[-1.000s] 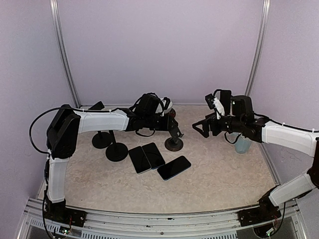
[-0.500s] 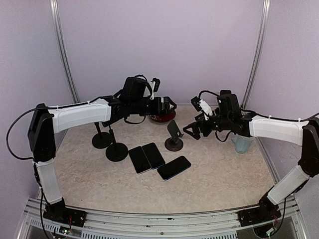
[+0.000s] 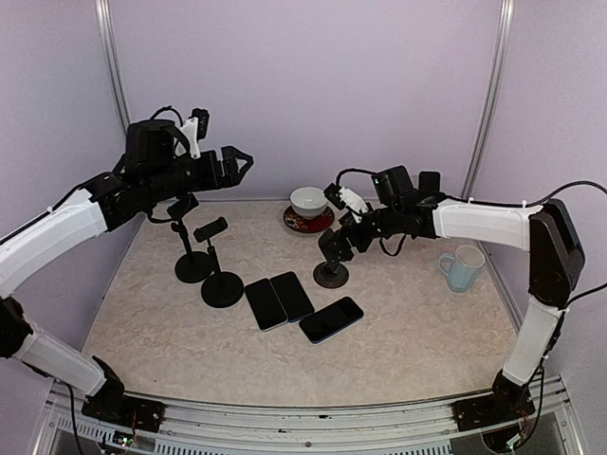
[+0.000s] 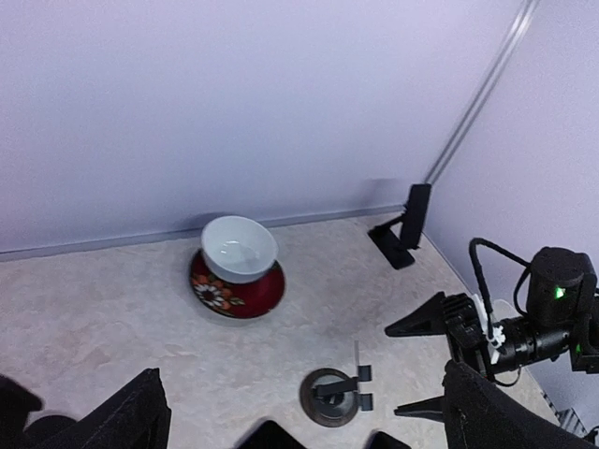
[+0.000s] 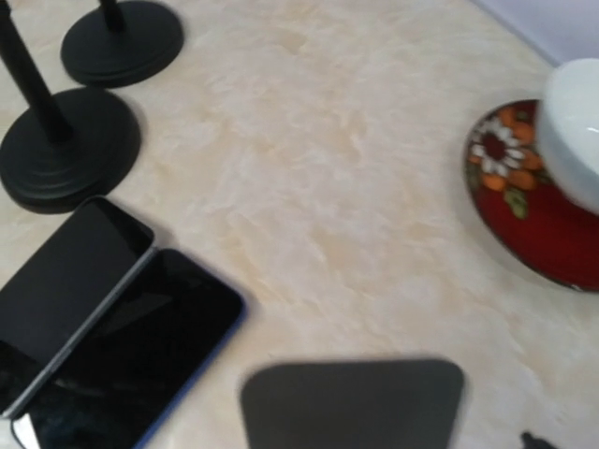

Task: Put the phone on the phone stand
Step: Pick up the phone stand at the center of the board.

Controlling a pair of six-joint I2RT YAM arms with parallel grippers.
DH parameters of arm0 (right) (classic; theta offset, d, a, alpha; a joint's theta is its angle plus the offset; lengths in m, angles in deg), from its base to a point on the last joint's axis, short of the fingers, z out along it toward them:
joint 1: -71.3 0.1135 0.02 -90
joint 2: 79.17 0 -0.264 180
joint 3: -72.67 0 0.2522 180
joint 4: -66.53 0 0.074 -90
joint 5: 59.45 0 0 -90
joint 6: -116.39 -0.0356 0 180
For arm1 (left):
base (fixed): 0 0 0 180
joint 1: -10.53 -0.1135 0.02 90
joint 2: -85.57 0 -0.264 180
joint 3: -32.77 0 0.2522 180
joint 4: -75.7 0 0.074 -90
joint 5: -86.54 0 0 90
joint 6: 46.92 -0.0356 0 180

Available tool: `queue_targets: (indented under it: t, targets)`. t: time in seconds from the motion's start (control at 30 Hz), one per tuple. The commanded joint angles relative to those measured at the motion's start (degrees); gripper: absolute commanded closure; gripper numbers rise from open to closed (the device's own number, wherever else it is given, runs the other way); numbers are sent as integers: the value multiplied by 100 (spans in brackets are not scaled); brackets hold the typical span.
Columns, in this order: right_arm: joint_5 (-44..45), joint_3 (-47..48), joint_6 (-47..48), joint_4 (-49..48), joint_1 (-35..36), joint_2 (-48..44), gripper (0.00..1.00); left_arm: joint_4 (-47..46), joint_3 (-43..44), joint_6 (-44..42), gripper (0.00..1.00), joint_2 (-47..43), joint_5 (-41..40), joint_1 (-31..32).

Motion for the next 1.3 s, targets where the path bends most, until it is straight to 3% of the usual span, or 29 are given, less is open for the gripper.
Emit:
queue_targets:
  t: [0.0, 0.23, 0.5, 0.73, 1.0, 1.27]
  targets:
    - [48, 629, 235, 688, 189, 445, 0, 197, -740, -300, 1, -857, -369, -742]
    - [385, 1298, 155, 1166, 239, 863, 0, 175, -1574, -373, 1, -1484, -66, -1654]
    - [648, 2214, 253, 2041, 241, 1458, 0, 948, -1462, -727, 1, -1346, -207, -1851]
    - [531, 2626, 339, 2457, 241, 1748, 0, -5, -2401, -624, 1, -1679, 178, -2154]
    - [606, 3032, 341, 2834, 239, 2016, 3, -34, -2432, -475, 1, -1536, 402, -2476]
    - [639, 3157, 371, 3071, 241, 2113, 14, -54, -2461, -445, 1, -1547, 445, -2502]
